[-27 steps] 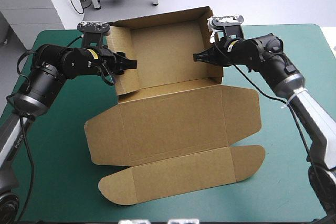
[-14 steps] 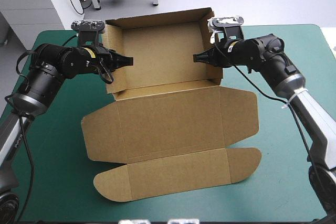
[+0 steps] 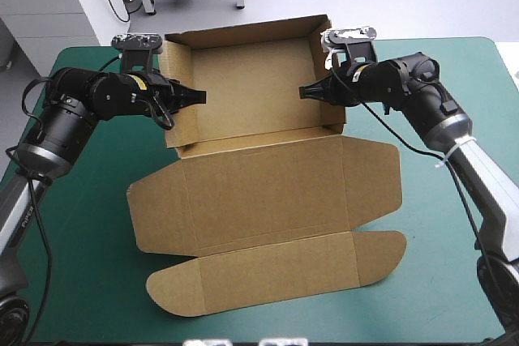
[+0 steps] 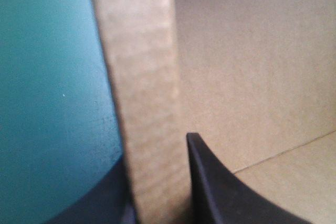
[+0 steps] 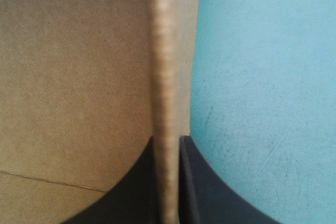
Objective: Fold the box
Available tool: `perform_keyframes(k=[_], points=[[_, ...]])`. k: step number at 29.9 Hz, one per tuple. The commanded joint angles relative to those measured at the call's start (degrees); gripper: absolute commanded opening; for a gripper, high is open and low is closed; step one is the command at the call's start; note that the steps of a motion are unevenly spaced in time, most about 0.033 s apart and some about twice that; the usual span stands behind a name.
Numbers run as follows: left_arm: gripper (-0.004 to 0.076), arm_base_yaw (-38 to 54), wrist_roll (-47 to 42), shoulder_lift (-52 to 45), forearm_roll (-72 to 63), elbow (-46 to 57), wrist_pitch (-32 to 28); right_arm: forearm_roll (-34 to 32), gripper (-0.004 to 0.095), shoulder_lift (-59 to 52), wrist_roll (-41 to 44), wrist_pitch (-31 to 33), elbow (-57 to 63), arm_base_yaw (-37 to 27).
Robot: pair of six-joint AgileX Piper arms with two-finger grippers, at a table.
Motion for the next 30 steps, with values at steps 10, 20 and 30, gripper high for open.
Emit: perform_keyframes(k=[10,20,30], points=[[-0.0008,-1.6,3.0,-0.4,-10.3,-1.6,-2.9,11.8,-0.0014,-3.2,-3.7,-5.9,-2.4,1.5],[-0.0008,-1.8,-5.2,-0.4,1.6,-1.6,-8.4,10.6,-0.0014,-3.2,-3.7,-6.8,-2.4,1.5],[-0.0008,-3.9,-9.3,-0.4,10.0,-1.6,-9.5,-0.9,-0.0014,-3.2,0.1,-4.5,-2.4,1.5]])
